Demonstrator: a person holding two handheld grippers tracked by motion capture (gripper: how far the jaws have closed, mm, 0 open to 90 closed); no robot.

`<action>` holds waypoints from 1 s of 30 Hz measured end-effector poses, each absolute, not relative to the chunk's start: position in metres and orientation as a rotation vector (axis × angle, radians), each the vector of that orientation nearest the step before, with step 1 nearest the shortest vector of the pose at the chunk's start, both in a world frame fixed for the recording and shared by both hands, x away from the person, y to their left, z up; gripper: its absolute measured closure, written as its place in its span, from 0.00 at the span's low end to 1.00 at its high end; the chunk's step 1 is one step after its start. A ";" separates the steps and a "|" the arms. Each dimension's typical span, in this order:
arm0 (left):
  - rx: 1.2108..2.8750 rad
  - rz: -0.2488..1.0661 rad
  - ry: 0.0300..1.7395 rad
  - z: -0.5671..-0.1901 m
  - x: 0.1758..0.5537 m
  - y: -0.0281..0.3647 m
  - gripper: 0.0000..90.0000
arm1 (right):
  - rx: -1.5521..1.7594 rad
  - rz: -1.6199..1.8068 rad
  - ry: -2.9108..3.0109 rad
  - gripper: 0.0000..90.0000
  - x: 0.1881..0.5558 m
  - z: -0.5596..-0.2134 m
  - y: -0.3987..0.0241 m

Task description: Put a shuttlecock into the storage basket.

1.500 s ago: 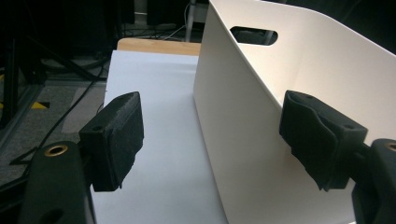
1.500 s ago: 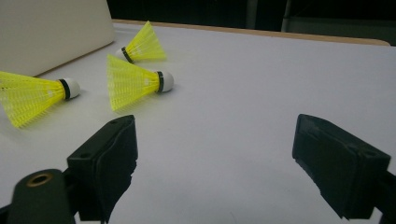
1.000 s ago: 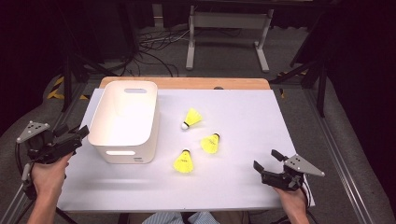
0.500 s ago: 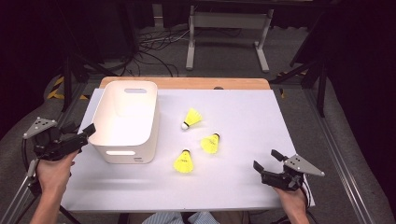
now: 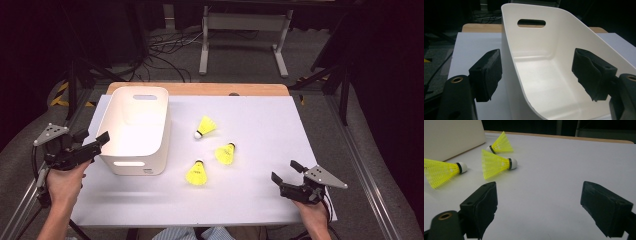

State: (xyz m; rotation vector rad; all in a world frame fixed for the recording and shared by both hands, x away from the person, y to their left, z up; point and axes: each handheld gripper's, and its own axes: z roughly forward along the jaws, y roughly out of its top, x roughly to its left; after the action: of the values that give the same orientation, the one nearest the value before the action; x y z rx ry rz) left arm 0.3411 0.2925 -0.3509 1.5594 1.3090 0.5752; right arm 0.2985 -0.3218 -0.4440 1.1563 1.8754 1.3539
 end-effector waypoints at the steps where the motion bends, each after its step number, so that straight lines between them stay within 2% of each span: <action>1: 1.559 0.572 1.310 -0.351 0.341 0.291 0.28 | 1.156 1.354 1.875 0.16 0.299 -0.444 -0.322; 30: 1.610 0.521 1.246 -0.347 0.351 0.259 0.30 | 1.151 1.355 1.880 0.16 0.299 -0.444 -0.321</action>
State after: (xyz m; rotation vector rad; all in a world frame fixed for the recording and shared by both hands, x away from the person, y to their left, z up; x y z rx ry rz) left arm 0.3508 0.2591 -0.3468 1.6100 1.2462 0.5210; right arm 0.2988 -0.3214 -0.4439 1.1508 1.8801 1.3550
